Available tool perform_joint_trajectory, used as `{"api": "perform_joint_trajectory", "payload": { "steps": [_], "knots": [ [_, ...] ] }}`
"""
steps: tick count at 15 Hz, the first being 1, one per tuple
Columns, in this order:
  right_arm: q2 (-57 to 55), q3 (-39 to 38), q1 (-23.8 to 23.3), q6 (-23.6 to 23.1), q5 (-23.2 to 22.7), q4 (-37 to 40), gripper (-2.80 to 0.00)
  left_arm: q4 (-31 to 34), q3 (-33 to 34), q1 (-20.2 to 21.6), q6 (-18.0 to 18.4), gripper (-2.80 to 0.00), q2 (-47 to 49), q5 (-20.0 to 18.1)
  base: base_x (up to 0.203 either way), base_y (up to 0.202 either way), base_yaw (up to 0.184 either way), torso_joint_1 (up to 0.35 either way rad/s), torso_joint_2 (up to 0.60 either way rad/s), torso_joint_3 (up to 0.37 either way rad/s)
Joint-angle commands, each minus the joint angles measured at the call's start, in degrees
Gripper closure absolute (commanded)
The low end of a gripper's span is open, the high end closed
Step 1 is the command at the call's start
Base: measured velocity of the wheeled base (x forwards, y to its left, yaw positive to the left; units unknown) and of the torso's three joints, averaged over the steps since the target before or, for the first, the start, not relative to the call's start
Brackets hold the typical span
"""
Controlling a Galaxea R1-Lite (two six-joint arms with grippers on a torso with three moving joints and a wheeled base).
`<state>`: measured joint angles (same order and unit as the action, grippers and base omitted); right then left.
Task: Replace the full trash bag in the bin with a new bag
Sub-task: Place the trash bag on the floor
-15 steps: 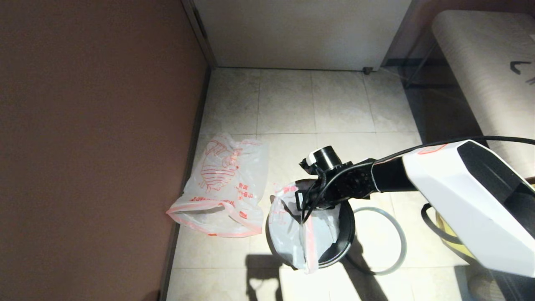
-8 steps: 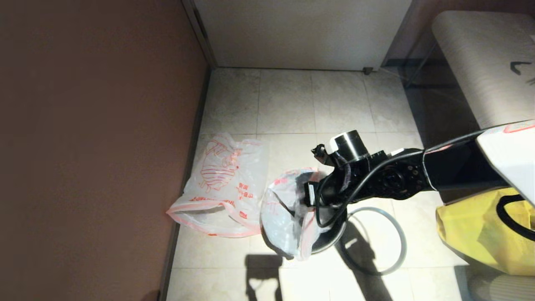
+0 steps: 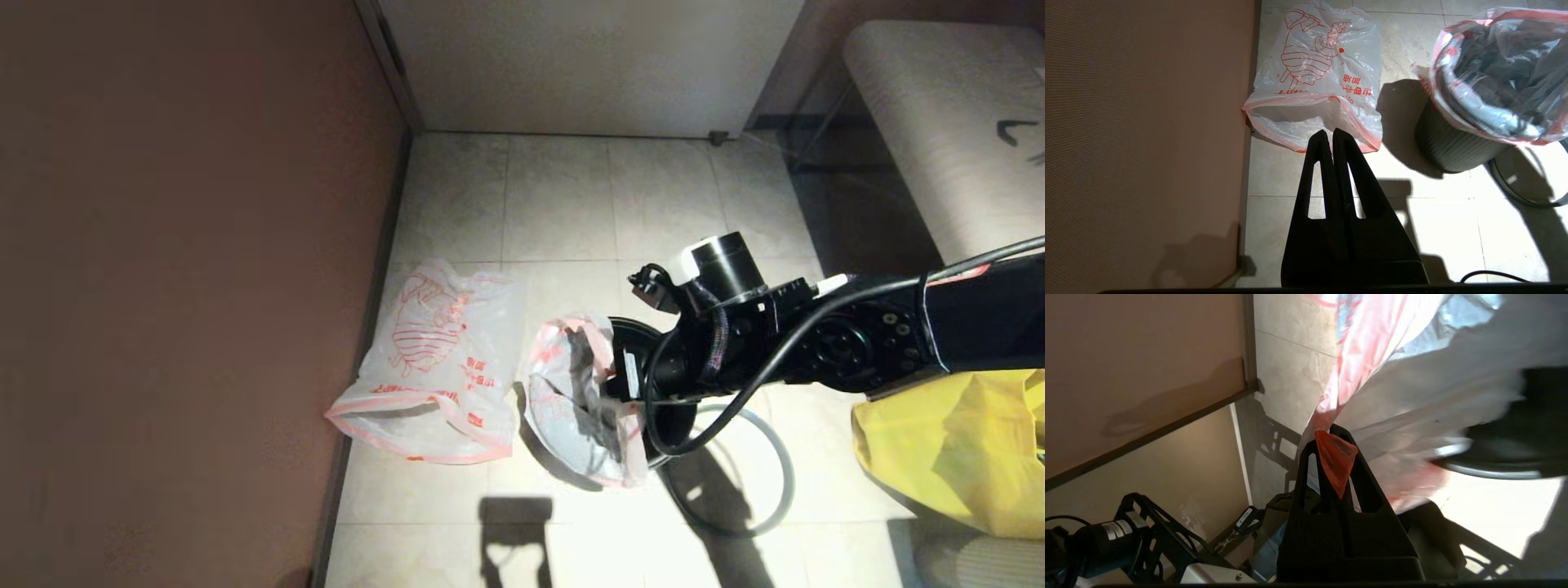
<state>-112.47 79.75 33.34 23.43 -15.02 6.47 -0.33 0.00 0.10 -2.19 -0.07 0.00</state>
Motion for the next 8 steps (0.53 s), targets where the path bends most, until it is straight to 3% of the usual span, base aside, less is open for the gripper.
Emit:
{"api": "perform_joint_trajectory", "payload": {
  "steps": [1,8],
  "knots": [
    [1.77,-0.46,0.04,0.12,-0.1,0.27,0.0,-0.02,0.0,0.07,0.0,0.0,-0.01,0.0,0.0,0.0,0.0,0.0,0.0,0.0],
    [8.09,-3.88,1.51,0.13,0.38,0.38,0.0,-0.02,0.0,0.06,0.0,0.0,-0.01,0.0,0.0,0.0,0.0,0.0,0.0,0.0]
  ]
}}
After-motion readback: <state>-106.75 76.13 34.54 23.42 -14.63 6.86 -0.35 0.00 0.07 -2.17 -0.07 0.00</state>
